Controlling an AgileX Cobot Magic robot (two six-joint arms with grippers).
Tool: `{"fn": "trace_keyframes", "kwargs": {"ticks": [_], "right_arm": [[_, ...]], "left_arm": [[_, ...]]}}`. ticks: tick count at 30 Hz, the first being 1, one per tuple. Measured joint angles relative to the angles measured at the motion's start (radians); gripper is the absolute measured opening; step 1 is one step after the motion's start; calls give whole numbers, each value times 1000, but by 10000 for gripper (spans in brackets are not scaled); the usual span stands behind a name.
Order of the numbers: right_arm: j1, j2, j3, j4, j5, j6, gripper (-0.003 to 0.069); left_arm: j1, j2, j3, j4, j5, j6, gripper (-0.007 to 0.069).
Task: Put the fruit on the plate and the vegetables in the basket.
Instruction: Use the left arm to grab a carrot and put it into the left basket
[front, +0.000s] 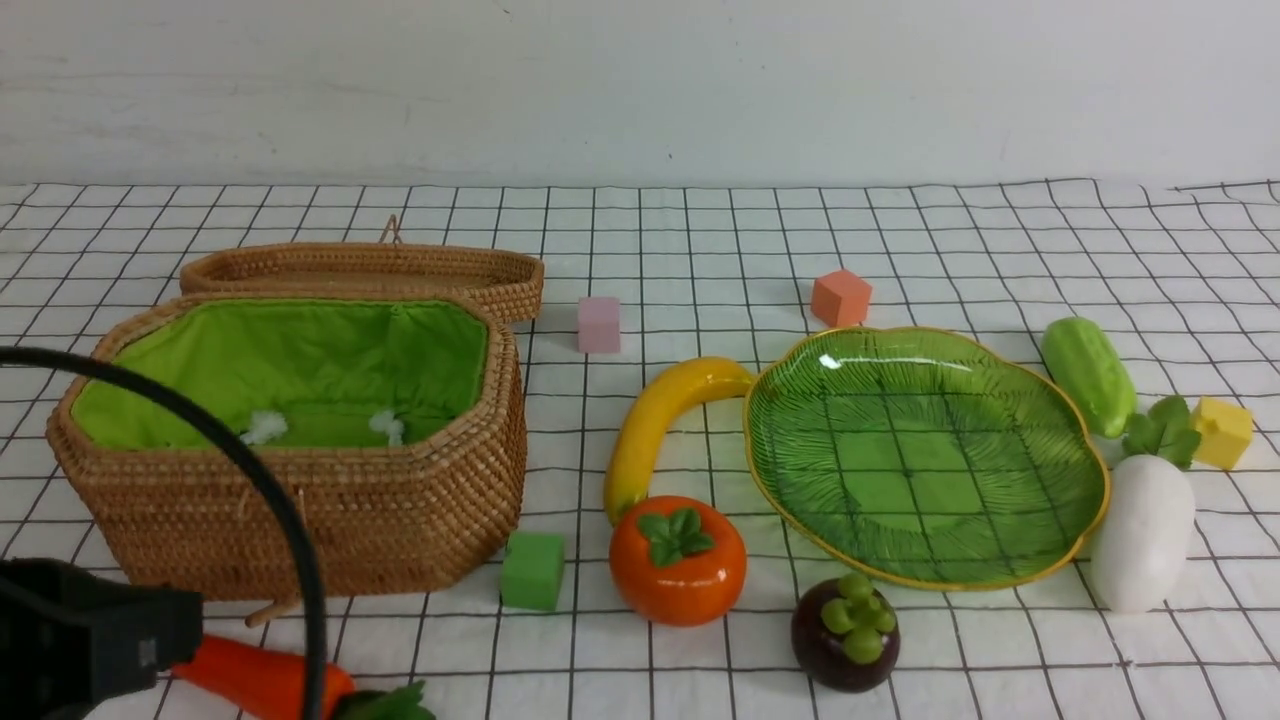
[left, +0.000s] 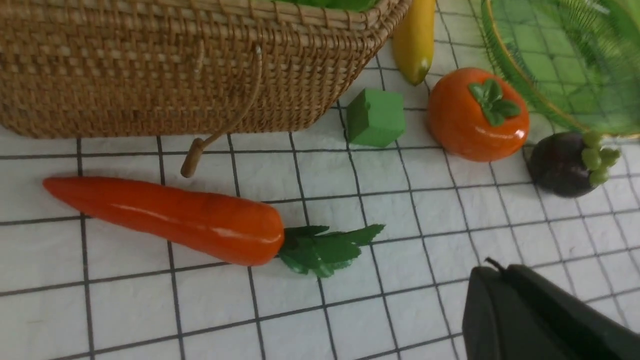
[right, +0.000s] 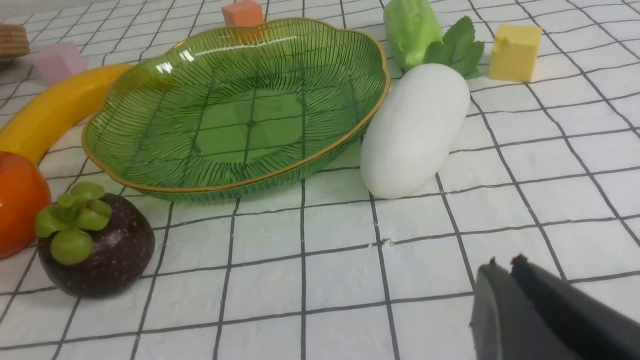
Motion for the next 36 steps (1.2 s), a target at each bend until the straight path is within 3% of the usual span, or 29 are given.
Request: {"fn": "trace_keyframes", "kwargs": {"ticks": [7, 13, 17, 18, 19, 25, 30, 36], "right_arm": [[0, 0, 7, 288, -145, 200, 57], [0, 0, 8, 390, -246, 212, 65], [29, 0, -45, 433, -125, 201, 67], [64, 17, -130, 436, 8, 163, 67], [69, 21, -142, 436, 24, 157, 67], [231, 283, -622, 406, 531, -125, 70], [289, 415, -870, 427, 816, -303, 75], [299, 429, -1031, 466, 896, -539, 80]], "left_arm": [[0, 39, -9, -97, 80, 248, -13], [-8, 39, -11, -161, 105, 365, -13], [-68, 39, -11, -144, 108, 398, -13], [-106, 45, -11, -125, 108, 405, -13], [-111, 45, -11, -122, 108, 405, -13], [-225, 135, -37, -31, 116, 410, -13], [-262, 224, -111, 41, 158, 462, -13], [-265, 326, -163, 114, 190, 643, -12]]}}
